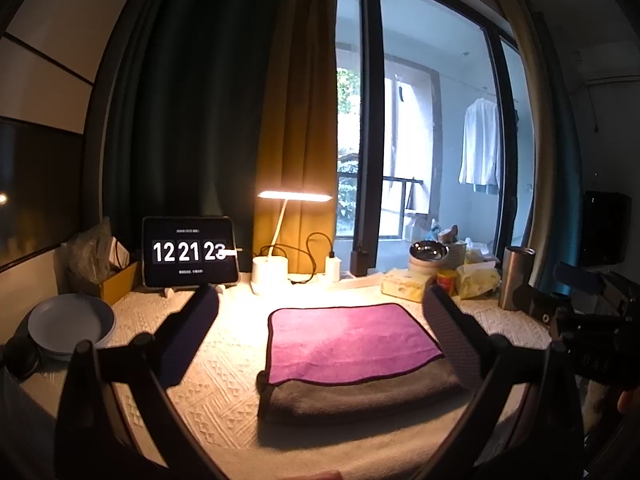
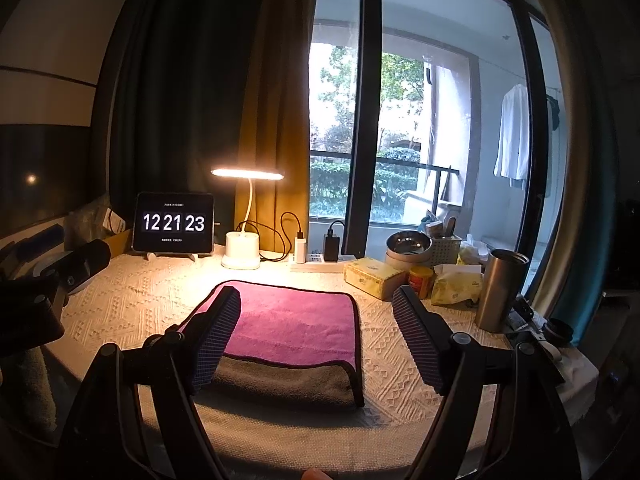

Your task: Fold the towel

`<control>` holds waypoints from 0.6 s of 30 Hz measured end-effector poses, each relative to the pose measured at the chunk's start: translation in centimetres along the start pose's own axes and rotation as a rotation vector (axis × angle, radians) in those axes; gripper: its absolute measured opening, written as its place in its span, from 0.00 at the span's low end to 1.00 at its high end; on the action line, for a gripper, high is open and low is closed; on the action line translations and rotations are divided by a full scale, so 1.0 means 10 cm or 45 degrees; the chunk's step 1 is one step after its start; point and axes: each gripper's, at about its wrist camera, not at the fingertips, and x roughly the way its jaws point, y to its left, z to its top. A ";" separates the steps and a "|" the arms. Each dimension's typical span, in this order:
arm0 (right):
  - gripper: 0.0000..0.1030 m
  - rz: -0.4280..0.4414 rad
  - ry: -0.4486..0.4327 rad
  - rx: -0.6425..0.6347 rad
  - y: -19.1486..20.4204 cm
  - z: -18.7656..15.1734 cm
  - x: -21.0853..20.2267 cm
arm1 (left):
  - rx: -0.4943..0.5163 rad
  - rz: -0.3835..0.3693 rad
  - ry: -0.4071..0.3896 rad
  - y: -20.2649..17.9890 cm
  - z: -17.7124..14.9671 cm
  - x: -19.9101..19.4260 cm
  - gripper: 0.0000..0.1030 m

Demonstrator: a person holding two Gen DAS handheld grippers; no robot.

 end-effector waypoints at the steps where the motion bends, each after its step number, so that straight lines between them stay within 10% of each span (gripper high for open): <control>1: 0.79 -0.001 0.002 0.001 0.00 0.00 0.01 | -0.001 -0.002 0.001 0.00 0.00 0.00 1.00; 18: 0.79 -0.002 0.009 0.004 0.01 0.01 0.02 | -0.006 0.008 0.011 0.03 -0.01 0.04 1.00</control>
